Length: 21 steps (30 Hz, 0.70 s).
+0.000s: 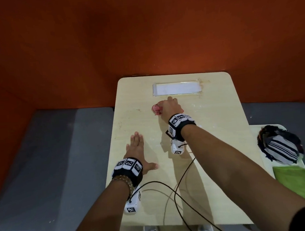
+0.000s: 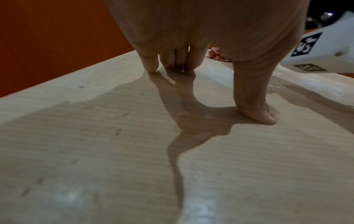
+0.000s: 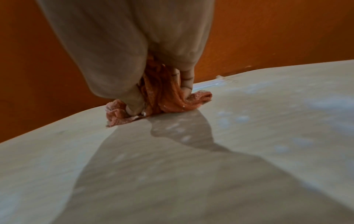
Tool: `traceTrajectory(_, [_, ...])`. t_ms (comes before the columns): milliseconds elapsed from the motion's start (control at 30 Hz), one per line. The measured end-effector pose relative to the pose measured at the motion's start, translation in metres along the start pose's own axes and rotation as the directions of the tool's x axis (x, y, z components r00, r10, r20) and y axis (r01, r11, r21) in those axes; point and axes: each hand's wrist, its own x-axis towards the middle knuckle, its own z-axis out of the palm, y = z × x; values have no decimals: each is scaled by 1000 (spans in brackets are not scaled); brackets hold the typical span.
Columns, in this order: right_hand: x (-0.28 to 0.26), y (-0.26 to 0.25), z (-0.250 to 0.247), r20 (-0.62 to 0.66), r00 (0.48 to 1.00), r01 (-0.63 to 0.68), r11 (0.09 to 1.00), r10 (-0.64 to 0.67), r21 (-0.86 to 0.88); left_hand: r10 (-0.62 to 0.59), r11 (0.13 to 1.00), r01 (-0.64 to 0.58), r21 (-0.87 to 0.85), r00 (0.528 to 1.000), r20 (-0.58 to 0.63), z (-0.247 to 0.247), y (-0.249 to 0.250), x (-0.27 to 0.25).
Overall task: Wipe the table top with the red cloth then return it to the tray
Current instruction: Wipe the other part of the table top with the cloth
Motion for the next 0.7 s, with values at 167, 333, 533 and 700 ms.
traceTrajectory(167, [-4,41,-11,-36,995,-97,995,97,0,-4,1000,4,-15,1000,-14,4,0,-3])
traceTrajectory(333, [-10,85,-18,-62,985,-162,987,162,6,0,1000,0,-28,1000,-19,7,-1,-3])
traceTrajectory(533, [-16,115,-21,-73,975,-209,977,211,38,-5,1000,5,-5,1000,-10,7,-1,-3])
traceTrajectory(700, [-38,118,-22,-82,973,-213,977,214,21,-9,1000,9,-6,1000,-10,11,-2,2])
